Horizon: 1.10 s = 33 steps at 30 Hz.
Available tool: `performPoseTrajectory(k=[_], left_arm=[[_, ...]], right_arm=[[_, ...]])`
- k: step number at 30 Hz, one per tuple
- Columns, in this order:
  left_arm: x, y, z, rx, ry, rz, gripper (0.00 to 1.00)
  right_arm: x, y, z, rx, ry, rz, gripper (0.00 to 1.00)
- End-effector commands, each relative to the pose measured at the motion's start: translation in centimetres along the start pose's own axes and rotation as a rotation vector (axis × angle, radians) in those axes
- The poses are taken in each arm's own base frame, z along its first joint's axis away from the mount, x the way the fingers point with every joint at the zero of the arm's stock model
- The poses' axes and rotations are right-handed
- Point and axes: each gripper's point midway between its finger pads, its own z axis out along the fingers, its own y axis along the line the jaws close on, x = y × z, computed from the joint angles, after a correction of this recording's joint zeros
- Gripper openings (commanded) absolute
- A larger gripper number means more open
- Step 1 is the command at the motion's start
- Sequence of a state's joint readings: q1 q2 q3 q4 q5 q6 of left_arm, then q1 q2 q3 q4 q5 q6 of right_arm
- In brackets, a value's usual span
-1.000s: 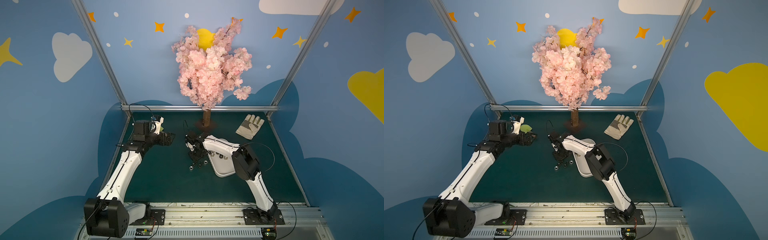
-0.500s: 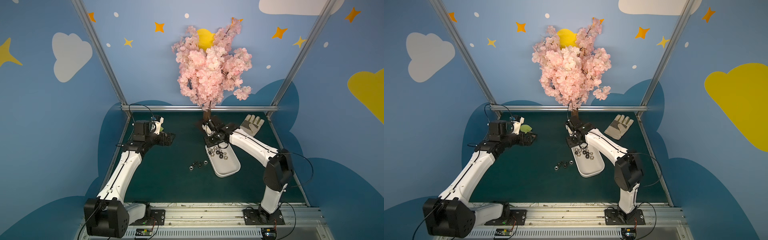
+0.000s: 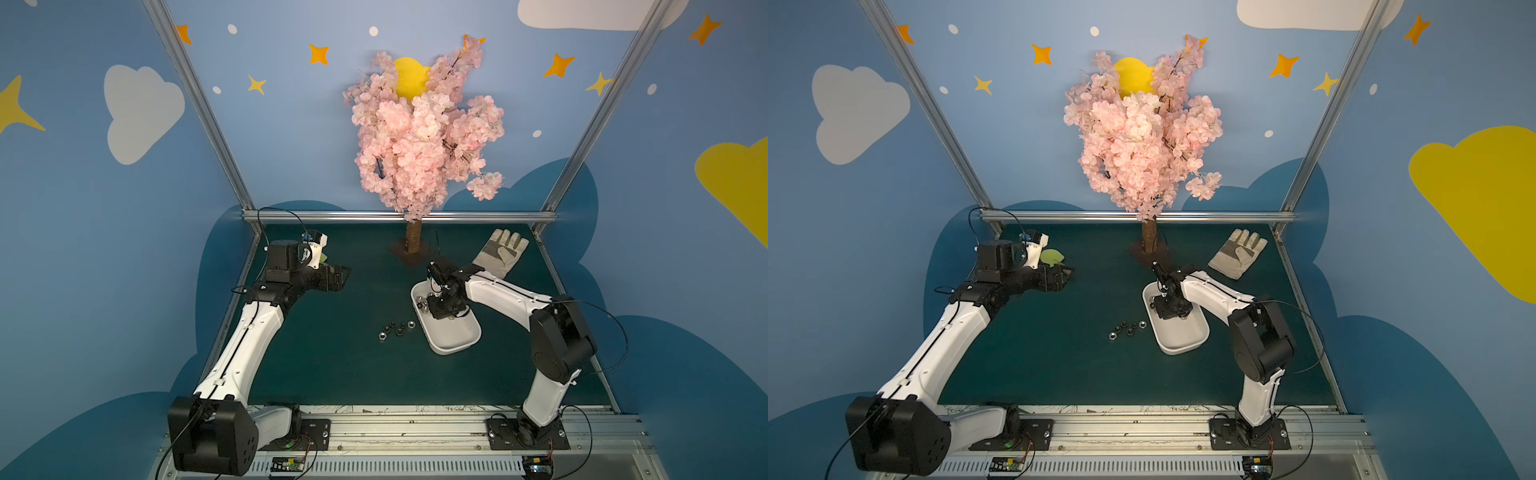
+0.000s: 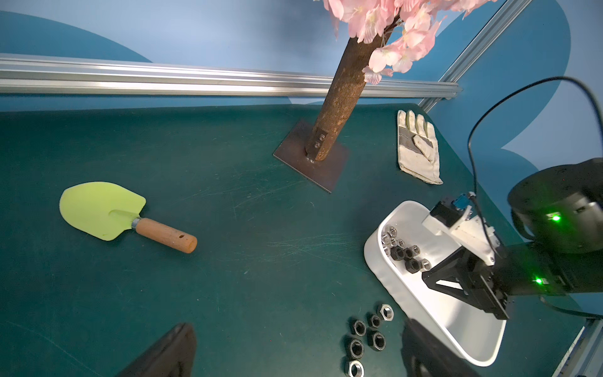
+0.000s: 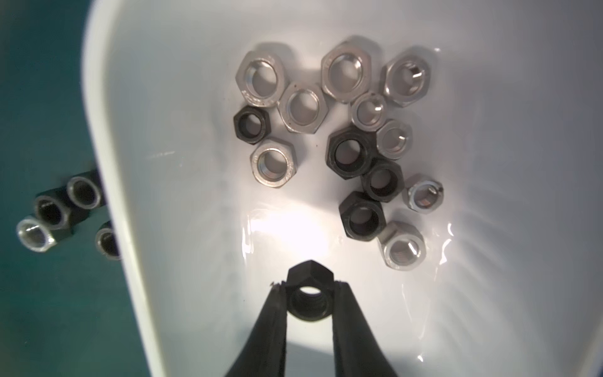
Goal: Put the nuts on the desktop into the storage box
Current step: Place the nut in the storage box.
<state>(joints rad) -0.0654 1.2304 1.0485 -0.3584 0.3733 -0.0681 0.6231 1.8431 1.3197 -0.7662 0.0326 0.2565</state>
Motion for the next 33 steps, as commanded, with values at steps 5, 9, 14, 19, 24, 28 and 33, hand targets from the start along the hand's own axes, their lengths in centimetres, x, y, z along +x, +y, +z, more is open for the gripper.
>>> performPoseTrajectory(k=[5, 9, 14, 19, 24, 28, 33], left_arm=[[0.3, 0.2, 0.2, 0.002, 0.011, -0.002, 1.0], [0.3, 0.3, 0.1, -0.004, 0.01, 0.0, 1.0], [0.4, 0.3, 0.3, -0.003, 0.015, -0.002, 1.0], [0.4, 0.3, 0.3, -0.001, 0.015, -0.003, 1.0], [0.4, 0.3, 0.4, 0.004, 0.017, -0.004, 1.0], [0.4, 0.2, 0.4, 0.006, 0.014, -0.006, 1.0], [0.3, 0.3, 0.3, -0.001, 0.011, -0.005, 1.0]], right_arm=[[-2.0, 0.2, 2.0, 0.009, 0.015, -0.022, 0.17], [-3.1, 0.2, 2.7, 0.015, 0.012, -0.03, 0.19], [-3.8, -0.8, 2.9, 0.073, 0.033, -0.026, 0.26], [-4.7, -0.5, 0.7, 0.062, -0.031, -0.028, 0.34], [-5.5, 0.7, -2.9, 0.044, -0.121, -0.054, 0.41], [-5.8, 3.6, -6.1, -0.01, -0.198, -0.127, 0.42], [-4.6, 8.5, -7.7, -0.075, -0.225, -0.282, 0.43]])
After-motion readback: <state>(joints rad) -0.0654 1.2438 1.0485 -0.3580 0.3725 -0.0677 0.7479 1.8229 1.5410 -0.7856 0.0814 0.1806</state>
